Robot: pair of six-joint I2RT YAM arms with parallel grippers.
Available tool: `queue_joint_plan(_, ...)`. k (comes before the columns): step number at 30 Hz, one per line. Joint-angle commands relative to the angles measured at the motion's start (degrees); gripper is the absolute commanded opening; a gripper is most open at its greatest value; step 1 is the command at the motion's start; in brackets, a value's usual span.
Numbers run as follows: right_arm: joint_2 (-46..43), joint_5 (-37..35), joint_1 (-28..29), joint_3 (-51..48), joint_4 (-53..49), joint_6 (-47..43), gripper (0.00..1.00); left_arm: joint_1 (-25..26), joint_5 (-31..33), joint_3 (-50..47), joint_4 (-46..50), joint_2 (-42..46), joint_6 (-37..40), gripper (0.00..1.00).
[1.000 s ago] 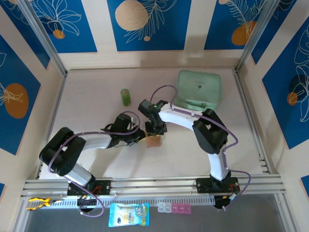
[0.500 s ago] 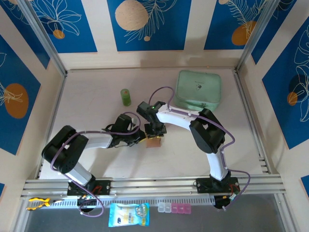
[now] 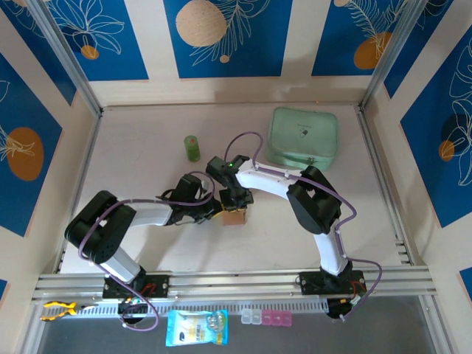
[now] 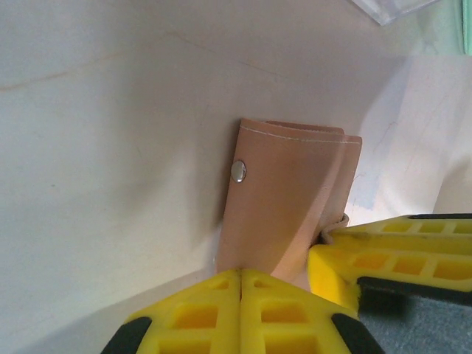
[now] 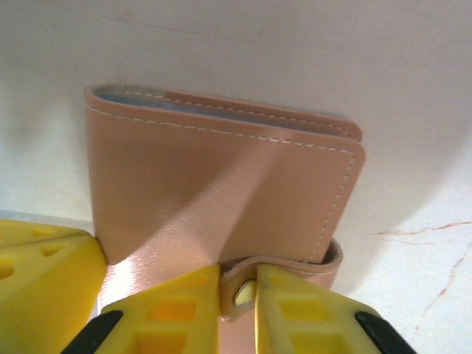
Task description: Take the credit cards out of the card holder
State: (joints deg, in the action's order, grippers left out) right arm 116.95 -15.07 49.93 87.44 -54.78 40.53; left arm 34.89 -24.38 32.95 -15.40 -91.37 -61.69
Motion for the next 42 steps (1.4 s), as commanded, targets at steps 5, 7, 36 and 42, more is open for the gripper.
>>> queue_joint_plan(5,-1.0,-2.1,0.1,-0.8,-1.7,0.2,0.12,0.3,1.5,-0.6,6.9,-1.4,-0.5,0.00)
queue_joint_plan(7,-1.7,-2.6,-0.1,-1.0,-2.0,0.3,0.13,0.3,1.5,-0.6,7.1,-1.3,-0.5,0.00)
queue_joint_plan(36,-11.2,9.9,-8.3,-16.0,11.1,3.1,0.24,0.3,0.7,2.5,8.4,1.8,0.5,0.00)
queue_joint_plan(42,-11.3,12.1,-9.1,-18.2,14.2,3.2,0.23,0.3,0.7,2.4,8.1,1.8,0.4,0.00)
